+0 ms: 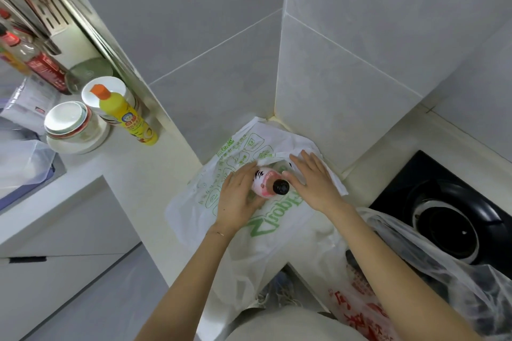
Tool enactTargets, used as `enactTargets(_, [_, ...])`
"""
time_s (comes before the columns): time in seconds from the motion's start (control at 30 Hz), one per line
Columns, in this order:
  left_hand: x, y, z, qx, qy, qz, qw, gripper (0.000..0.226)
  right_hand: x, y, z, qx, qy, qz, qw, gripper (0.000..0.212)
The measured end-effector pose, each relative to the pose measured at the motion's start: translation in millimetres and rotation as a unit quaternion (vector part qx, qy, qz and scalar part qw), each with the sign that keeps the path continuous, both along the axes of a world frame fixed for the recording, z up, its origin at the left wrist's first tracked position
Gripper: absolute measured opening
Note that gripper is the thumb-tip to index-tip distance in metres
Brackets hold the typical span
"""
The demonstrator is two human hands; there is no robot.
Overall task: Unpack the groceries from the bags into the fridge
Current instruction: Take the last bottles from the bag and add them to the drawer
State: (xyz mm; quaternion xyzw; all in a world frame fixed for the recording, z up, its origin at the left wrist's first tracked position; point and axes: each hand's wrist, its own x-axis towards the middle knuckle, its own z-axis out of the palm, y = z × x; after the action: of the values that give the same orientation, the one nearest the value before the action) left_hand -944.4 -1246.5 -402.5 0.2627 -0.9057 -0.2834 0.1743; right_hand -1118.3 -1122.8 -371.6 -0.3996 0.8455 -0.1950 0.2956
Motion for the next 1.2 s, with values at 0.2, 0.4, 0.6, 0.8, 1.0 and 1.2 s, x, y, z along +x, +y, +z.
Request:
enactTargets(0.2, [25.1, 11.5, 17.6, 0.218, 0.044, 0.092, 0.971, 0.073, 6.6, -0.6, -5.9, -0.066, 0.046, -0.012, 0.997, 0.053])
enactTargets(0.4, [27.8, 16.1, 14.8, 0.28, 0.044, 0.11, 0.953, 0.069, 19.1, 3.4, -16.7, -0.196, 0.133, 0.048, 0.97, 0.025])
enactTargets(0.6, [29.6, 17.7, 16.8, 0.299, 0.101, 0.117, 0.942, 0.064, 27.7, -0.8, -22.7, -0.143, 0.111, 0.122, 0.976, 0.025])
enactTargets(0.8, [32.7, 16.1, 21.1, 0.314, 0.119, 0.145, 0.931, 0.064, 17.1, -5.3, -26.4, -0.04, 0.12, 0.133, 0.983, 0.044])
enactTargets(1.0, [31.8, 14.3, 17.9, 0.341, 0.112, 0.159, 0.92, 0.066, -5.2, -7.3, -32.5, 0.035, 0.148, 0.138, 0.979, 0.068])
enactTargets(1.2, [19.9, 8.6, 18.5, 0.354, 0.097, 0.147, 0.919, 0.068, -16.8, -6.7, -29.7, 0.044, 0.159, 0.112, 0.98, 0.081])
